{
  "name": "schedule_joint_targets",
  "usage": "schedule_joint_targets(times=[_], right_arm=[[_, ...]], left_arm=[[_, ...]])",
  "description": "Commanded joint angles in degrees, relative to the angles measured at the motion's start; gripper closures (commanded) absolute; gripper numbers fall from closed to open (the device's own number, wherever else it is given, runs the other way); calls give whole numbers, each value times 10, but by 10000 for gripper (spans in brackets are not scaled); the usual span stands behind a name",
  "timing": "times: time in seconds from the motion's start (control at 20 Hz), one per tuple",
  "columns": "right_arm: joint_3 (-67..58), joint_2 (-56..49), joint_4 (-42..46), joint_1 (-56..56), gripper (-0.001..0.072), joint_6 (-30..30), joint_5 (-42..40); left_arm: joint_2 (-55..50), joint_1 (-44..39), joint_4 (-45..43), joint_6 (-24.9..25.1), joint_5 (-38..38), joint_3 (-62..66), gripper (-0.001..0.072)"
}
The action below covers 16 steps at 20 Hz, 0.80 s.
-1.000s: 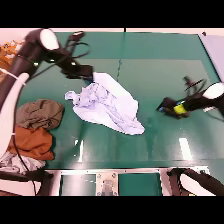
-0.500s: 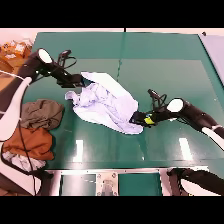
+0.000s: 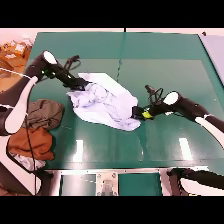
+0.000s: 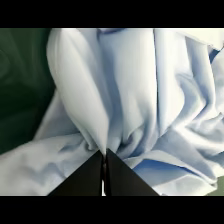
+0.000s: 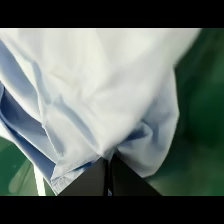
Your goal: Fold the shirts.
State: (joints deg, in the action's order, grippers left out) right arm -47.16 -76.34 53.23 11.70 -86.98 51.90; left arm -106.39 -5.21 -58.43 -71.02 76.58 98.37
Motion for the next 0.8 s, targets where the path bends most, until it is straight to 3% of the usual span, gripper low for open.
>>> schedule_joint_targets(times=[0.0,0.25,0.35,0.5,0.75], right_arm=[[-19,-2,26,-75,697,7,1],[-54,8,29,-227,697,8,2],[-72,10,20,-256,697,27,0],[-94,9,14,-257,697,52,-32],[-150,-9,14,-288,697,56,-87]], left_arm=[[-1,42,-30,-38,54,56,685],[13,95,-101,-75,97,62,685],[24,91,-84,-82,96,62,685],[27,52,-10,-79,97,57,685],[26,-54,-14,-80,96,-7,684]])
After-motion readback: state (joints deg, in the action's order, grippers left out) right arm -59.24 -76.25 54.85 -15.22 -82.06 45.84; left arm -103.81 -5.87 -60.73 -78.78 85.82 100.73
